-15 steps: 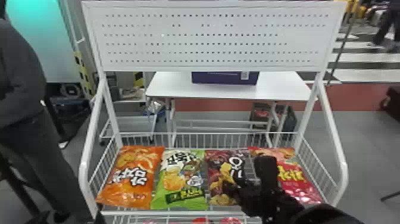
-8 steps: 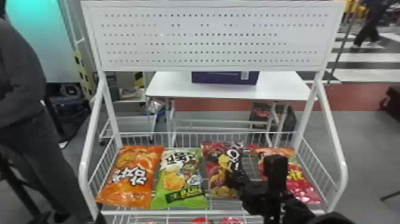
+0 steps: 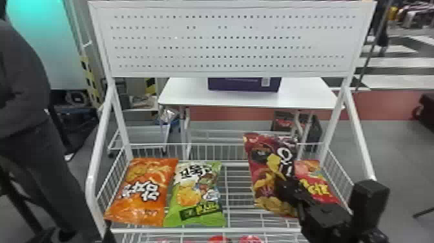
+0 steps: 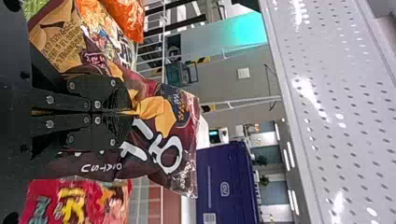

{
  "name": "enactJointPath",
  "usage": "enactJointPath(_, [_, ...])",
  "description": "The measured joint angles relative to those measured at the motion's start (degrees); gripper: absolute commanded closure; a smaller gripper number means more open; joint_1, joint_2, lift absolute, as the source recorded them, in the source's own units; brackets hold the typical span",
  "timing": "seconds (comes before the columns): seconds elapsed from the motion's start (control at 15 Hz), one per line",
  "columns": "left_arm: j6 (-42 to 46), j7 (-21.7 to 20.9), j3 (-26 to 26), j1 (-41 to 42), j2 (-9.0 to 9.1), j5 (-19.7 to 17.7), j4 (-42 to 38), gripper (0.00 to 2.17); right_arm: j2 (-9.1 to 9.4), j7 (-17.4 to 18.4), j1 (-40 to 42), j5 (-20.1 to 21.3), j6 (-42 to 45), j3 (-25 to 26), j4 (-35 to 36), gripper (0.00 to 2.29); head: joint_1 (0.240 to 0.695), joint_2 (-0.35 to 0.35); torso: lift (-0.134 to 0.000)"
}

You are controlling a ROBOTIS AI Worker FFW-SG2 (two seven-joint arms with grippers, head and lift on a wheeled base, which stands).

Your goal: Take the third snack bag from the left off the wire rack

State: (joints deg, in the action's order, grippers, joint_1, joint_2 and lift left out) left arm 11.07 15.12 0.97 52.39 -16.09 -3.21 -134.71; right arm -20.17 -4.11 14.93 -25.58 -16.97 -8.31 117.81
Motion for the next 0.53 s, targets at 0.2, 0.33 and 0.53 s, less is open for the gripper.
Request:
enactJointPath(0.2, [0.01, 0.00, 0.07, -0.57, -0.07, -0.26, 0.53, 0.14, -2.60, 0.12, 11.81, -0.20, 8.80, 6.18, 5.77, 2.24, 0.499, 0.000, 0.000])
enactJointPath(0.33, [0.05, 0.00, 0.08, -0.83, -0.12, -0.52, 0.76, 0.14, -3.50, -0.10, 18.40, -1.28, 12.67, 10.75, 7.63, 2.24, 0.499, 0.000, 0.000])
enactJointPath(0.53, [0.15, 0.00, -0.13, -0.95, -0.15, -0.65, 0.81, 0.14, -4.09, -1.09, 25.86, -1.75, 18.52, 15.52, 8.09, 2.24, 0.499, 0.000, 0.000])
